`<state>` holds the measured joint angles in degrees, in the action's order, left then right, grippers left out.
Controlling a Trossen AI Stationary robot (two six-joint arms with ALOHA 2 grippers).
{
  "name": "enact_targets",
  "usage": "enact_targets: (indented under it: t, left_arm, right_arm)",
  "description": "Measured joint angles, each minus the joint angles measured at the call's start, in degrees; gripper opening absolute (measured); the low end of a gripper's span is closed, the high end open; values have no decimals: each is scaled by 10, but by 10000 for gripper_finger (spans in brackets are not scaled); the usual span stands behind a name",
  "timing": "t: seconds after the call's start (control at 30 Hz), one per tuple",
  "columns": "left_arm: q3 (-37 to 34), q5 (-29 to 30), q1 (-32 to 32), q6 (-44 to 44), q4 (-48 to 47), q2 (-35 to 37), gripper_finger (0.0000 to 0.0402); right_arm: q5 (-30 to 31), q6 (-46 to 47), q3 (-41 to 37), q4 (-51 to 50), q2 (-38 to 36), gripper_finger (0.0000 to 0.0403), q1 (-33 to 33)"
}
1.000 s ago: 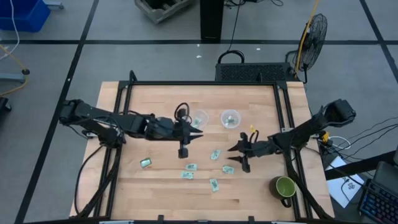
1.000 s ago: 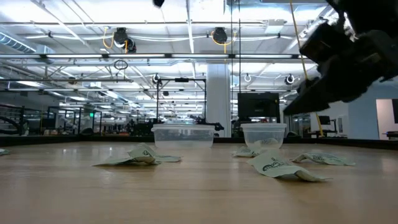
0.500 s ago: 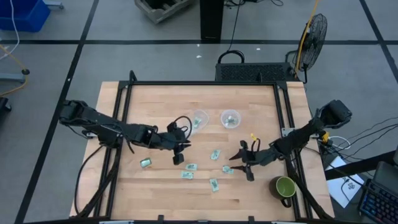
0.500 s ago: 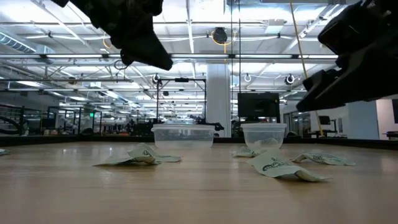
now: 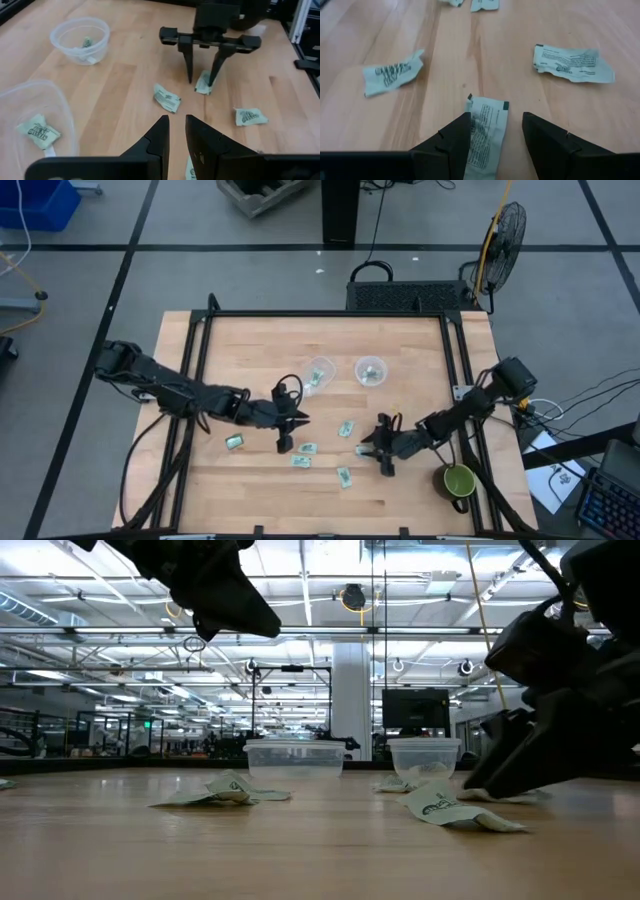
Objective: Pick and place Stevia / Truvia into bins
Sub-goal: Put the stevia packet into the right transparent container
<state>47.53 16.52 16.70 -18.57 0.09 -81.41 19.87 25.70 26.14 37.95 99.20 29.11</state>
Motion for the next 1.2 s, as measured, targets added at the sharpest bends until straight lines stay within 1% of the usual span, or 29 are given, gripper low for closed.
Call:
enact_targets:
  t: [0.13,0.27,0.4,0.5,0.63,0.67,0.73,0.8,0.9,1.0,1.13,1.2]
  left_arm:
    - [0,0,5,0,1,0,67]
    - [0,0,6,2,1,0,67]
    - [0,0,5,1,2,0,67]
    - [0,4,5,1,2,0,67]
    - [0,32,5,1,2,0,67]
    - [0,37,5,1,2,0,67]
    - [0,45,5,1,2,0,67]
    - [0,46,5,1,2,0,67]
    - [0,46,5,1,2,0,67]
    - [0,46,5,3,2,0,67]
    - [0,46,5,4,2,0,67]
    - [0,46,5,4,2,0,67]
  right_arm:
    - [-2,15,1,1,15,172,3]
    - [1,-15,1,-6,16,153,2]
    - [20,-45,0,-8,17,109,3]
    - [8,-54,0,-1,17,69,3]
    - [-14,-74,-1,42,19,16,3]
    - [-16,-83,-2,54,20,9,3]
    - [-9,-101,-3,75,18,7,3]
    - [14,-122,-3,98,7,10,2]
    - [80,-175,-3,100,-29,5,-8]
    - [147,-208,-3,90,-83,3,-28]
    - [266,-252,-4,60,-169,7,-79]
    - [311,-255,-8,32,-213,8,-113]
